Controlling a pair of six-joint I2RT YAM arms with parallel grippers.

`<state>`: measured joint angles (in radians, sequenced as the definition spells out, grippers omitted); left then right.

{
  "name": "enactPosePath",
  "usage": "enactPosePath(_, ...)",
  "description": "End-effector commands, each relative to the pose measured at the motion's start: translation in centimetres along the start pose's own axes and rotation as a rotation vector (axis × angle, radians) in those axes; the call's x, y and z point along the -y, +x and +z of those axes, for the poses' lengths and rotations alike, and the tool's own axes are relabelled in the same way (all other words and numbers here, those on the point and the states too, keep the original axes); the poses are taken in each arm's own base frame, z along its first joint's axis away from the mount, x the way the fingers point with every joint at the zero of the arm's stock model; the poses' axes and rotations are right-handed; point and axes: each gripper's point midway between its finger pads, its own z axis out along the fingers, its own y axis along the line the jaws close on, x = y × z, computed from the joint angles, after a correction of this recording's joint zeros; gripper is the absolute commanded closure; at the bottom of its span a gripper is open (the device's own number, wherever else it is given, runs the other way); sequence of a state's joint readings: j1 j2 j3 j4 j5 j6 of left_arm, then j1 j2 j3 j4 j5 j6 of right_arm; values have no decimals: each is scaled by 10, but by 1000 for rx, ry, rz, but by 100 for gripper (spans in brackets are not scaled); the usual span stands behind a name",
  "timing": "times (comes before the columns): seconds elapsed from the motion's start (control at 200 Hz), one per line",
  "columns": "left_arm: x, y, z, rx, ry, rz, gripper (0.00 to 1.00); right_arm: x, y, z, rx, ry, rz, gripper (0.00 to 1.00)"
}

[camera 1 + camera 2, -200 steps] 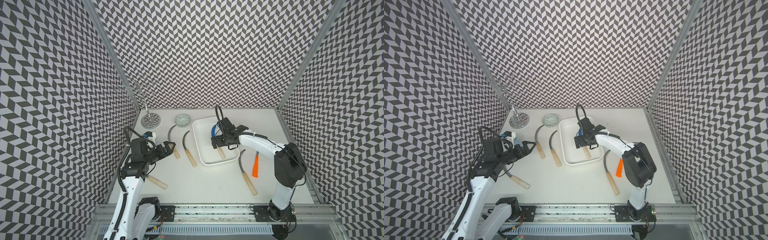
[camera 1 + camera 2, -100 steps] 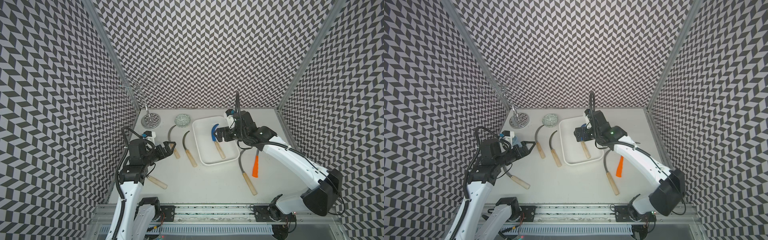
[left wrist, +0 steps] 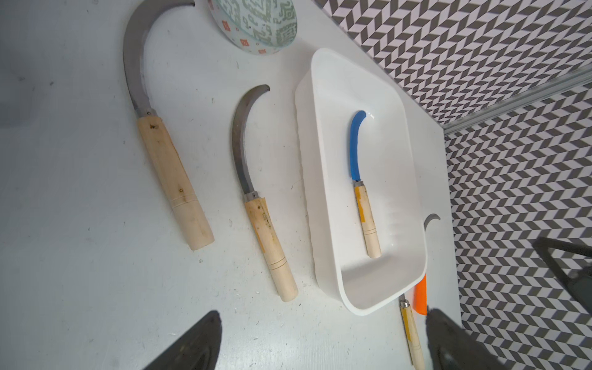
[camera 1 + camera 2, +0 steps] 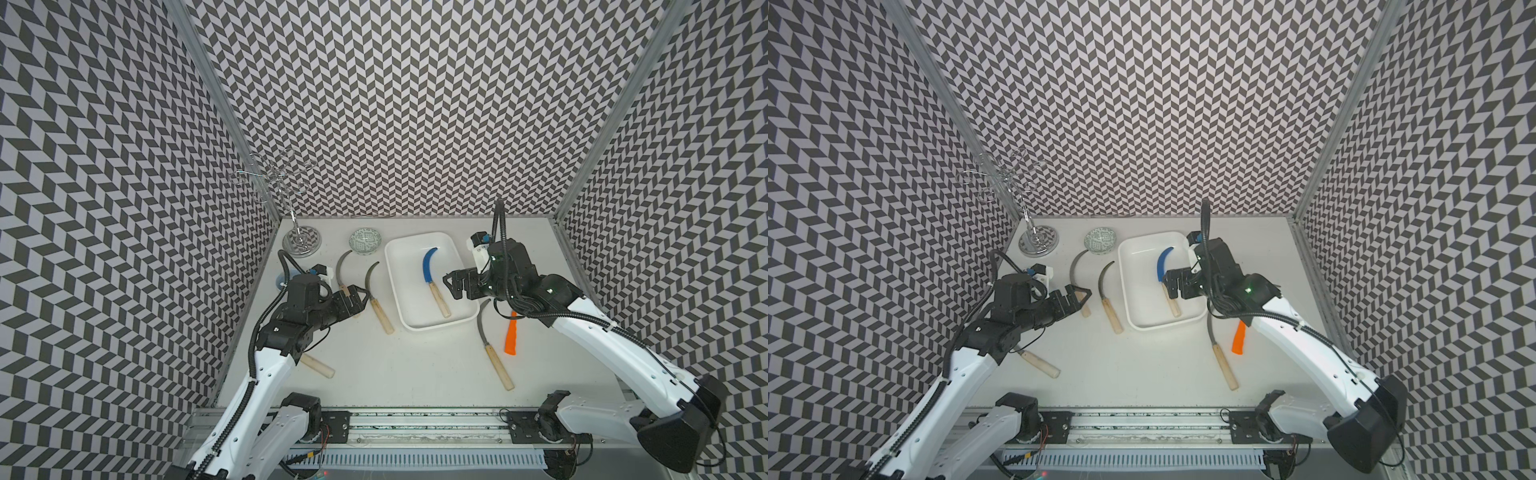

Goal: Put small sickles into storage boxes
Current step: Pick up the sickle at the center of the board.

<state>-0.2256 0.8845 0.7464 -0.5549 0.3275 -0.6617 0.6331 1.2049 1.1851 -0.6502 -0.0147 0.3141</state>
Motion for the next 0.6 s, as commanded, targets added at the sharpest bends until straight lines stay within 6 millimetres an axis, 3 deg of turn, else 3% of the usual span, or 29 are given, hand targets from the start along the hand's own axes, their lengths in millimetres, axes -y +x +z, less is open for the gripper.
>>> enactPosePath(0.0, -7, -11, 5, 57, -72, -51, 0, -3, -10, -11, 60, -10, -18, 0)
enactPosePath(0.195, -5, -1, 28, 21, -130, -60, 0, 2, -8, -13, 57, 19, -39, 0)
enactPosePath(0.466, -33, 25, 62, -76, -388, -97, 1, 4, -6, -13, 65, 23, -50, 0)
enactPosePath(0.596, -33, 39, 80, -147, -412, -91, 0, 6, -4, -14, 72, 23, -52, 0)
